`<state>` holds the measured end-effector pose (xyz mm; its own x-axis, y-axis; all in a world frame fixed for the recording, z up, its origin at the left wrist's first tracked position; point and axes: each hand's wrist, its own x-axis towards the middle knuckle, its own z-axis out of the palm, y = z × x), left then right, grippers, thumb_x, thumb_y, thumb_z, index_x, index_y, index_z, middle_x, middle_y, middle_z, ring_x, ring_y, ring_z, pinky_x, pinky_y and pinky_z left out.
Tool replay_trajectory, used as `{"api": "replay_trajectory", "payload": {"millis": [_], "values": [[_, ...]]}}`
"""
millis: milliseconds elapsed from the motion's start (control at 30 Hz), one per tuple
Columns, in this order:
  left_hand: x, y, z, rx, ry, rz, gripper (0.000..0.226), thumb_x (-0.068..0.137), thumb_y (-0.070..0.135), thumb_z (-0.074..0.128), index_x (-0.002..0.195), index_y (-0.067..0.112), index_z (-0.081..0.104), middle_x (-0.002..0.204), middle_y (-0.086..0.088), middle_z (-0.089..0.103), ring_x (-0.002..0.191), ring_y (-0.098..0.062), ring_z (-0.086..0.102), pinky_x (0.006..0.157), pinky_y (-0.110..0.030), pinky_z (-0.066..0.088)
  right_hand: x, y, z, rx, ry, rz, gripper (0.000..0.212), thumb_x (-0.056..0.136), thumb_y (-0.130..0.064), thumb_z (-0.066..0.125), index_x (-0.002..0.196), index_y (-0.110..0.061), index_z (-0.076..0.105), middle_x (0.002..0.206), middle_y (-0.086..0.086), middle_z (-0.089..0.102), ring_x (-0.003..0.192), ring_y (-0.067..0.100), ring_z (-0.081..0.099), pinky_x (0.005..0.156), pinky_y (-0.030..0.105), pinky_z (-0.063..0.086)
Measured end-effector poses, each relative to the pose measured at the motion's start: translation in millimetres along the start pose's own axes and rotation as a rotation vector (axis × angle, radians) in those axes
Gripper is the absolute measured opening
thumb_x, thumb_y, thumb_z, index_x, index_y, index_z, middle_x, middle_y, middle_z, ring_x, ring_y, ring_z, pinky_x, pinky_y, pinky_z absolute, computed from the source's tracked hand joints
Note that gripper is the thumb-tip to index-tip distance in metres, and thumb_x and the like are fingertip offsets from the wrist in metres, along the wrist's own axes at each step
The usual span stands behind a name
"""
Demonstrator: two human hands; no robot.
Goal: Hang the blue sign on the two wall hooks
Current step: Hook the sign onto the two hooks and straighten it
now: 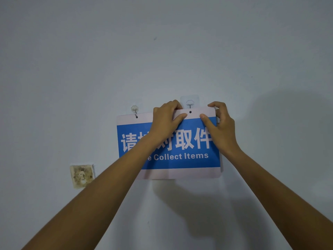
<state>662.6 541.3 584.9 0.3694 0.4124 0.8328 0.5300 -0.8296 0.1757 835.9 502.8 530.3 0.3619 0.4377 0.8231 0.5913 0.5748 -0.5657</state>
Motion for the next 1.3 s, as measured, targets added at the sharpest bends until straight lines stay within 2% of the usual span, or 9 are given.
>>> {"api": "replay_trajectory", "payload": {"millis": [500,700,867,1033,1200,1300], "values": [[1,-2,2,0.088,0.020,0.030,0.022,0.089,0.036,0.058,0.097,0.015,0.059,0.096,-0.002,0.068,0.086,-0.019,0.060,0.087,-0.046,0.048,0,-1,1,-0.062,0.004,0.009,0.039,0.089,-0.045,0.059,0.117,-0.025,0.041,0.106,-0.008,0.062,0.085,0.015,0.071,0.075,0.035,0.061],[-4,-4,11,0.100,0.150,0.041,0.025,0.086,0.033,0.063,0.103,0.015,0.056,0.112,-0.005,0.051,0.091,-0.017,0.050,0.085,-0.031,0.045,0,-1,3,-0.103,0.021,0.023,0.041,0.089,-0.045,0.059,0.118,-0.023,0.042,0.112,-0.001,0.066,0.085,0.015,0.071,0.075,0.034,0.061],[-9,-4,17,0.172,0.212,0.006,0.030,0.085,0.037,0.063,0.106,0.015,0.058,0.113,-0.006,0.051,0.107,-0.022,0.041,0.088,-0.031,0.047,0,-2,3,-0.127,0.037,0.026,0.040,0.088,-0.047,0.059,0.117,-0.023,0.043,0.110,-0.002,0.067,0.085,0.015,0.071,0.075,0.033,0.061],[-11,-4,16,0.336,0.259,0.043,0.032,0.084,0.043,0.061,0.103,0.018,0.060,0.111,-0.004,0.057,0.106,-0.026,0.047,0.094,-0.038,0.036,0,-4,3,-0.162,0.045,0.025,0.042,0.088,-0.048,0.059,0.118,-0.022,0.043,0.111,0.000,0.067,0.084,0.014,0.071,0.074,0.030,0.060],[-12,-6,16,0.356,0.246,0.033,0.034,0.084,0.046,0.060,0.105,0.019,0.059,0.114,-0.004,0.056,0.108,-0.025,0.047,0.091,-0.038,0.035,-1,-10,3,-0.280,0.067,0.002,0.044,0.089,-0.049,0.057,0.120,-0.020,0.044,0.109,0.003,0.068,0.085,0.017,0.070,0.073,0.027,0.057],[-12,-6,17,0.366,0.244,0.041,0.035,0.084,0.045,0.060,0.105,0.018,0.058,0.113,-0.004,0.056,0.106,-0.024,0.048,0.088,-0.037,0.036,-3,-13,3,-0.364,0.089,-0.040,0.044,0.090,-0.048,0.056,0.122,-0.020,0.046,0.114,0.004,0.063,0.088,0.014,0.066,0.071,0.023,0.050]]}}
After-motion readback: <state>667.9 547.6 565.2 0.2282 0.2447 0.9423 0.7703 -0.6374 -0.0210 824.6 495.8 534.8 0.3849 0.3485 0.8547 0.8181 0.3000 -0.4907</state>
